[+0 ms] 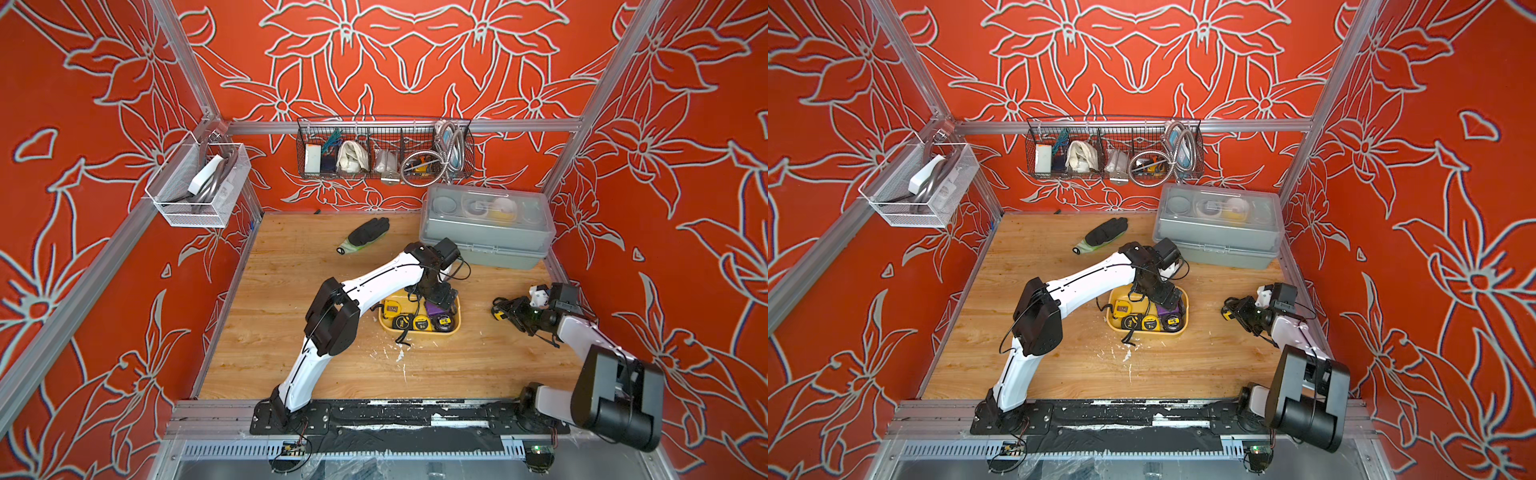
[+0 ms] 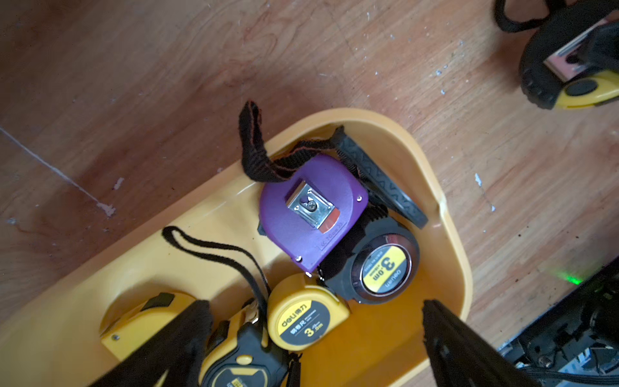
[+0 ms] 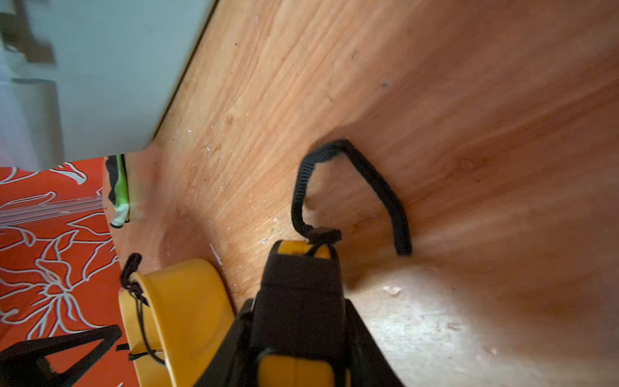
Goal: Take the tape measure out of the storage box
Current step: Place the tape measure at the center of the board.
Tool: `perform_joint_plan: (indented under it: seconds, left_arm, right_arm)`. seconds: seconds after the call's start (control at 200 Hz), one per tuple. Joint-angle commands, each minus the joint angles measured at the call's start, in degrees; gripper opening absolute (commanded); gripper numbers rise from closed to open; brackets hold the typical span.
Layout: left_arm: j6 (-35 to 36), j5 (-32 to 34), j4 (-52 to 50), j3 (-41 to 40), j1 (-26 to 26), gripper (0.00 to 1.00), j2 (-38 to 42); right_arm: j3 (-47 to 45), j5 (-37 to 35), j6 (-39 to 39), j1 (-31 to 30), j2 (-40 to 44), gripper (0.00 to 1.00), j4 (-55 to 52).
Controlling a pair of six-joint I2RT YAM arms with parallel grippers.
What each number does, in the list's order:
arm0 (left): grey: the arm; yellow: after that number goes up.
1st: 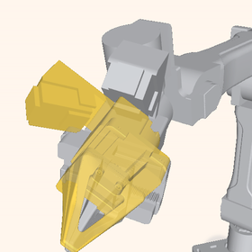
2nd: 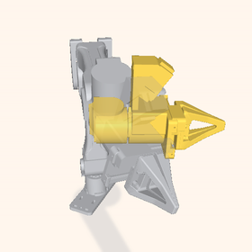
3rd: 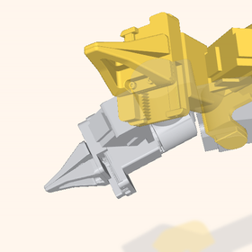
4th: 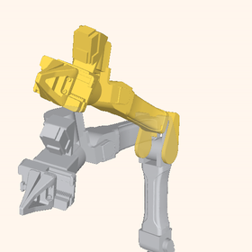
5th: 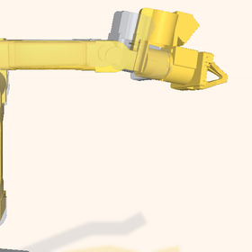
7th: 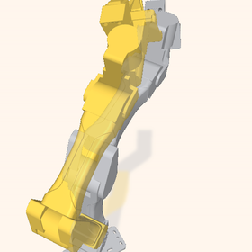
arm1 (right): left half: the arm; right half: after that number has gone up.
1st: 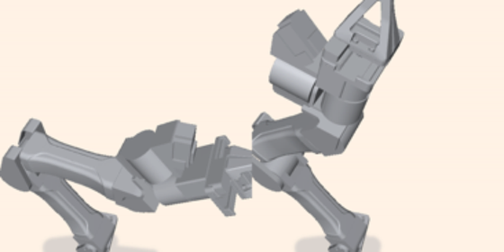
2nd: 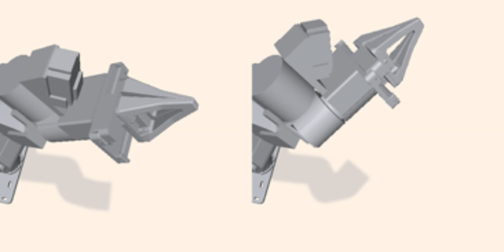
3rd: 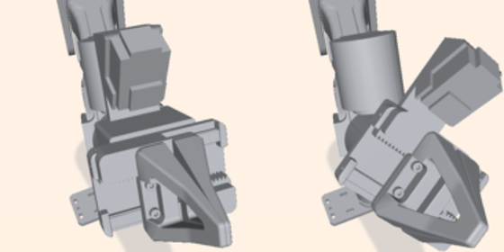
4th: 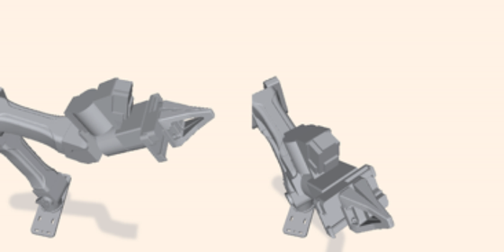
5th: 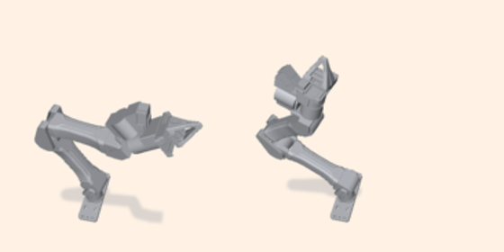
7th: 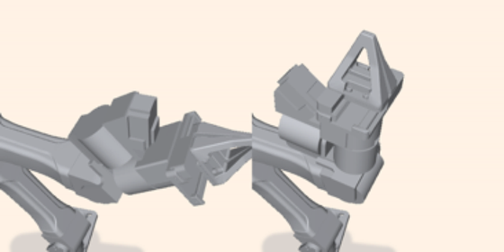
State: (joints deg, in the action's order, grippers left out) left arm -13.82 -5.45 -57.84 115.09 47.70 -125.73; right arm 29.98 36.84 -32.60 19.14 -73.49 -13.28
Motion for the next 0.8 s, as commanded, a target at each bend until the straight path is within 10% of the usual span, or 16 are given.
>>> perform_joint_plan:
  seconds: [0.0, 0.17, 0.325, 0.796]
  left_arm:
    - [-0.7, 0.3, -3.6, 2.1, 1.0, 1.0, -3.2]
    - [-0.8, 2.8, -5.2, 6.3, 1.3, 1.0, -8.0]
    - [-1.3, 4.5, -4.8, 7.5, 1.3, 1.0, -10.3]
    - [-5.4, 4.5, 3.9, 1.8, 0.5, 1.0, -10.7]
  right_arm:
    - [0.7, -2.3, 1.9, 0.0, -1.4, 0.46, 1.6]
    - [1.0, -5.1, 1.7, 0.0, -0.5, 0.61, 2.5]
    - [1.9, -6.5, 1.9, 0.0, 1.9, 0.99, 1.4]
    - [1.8, -6.1, 1.4, -0.4, 15.0, 1.0, -5.6]
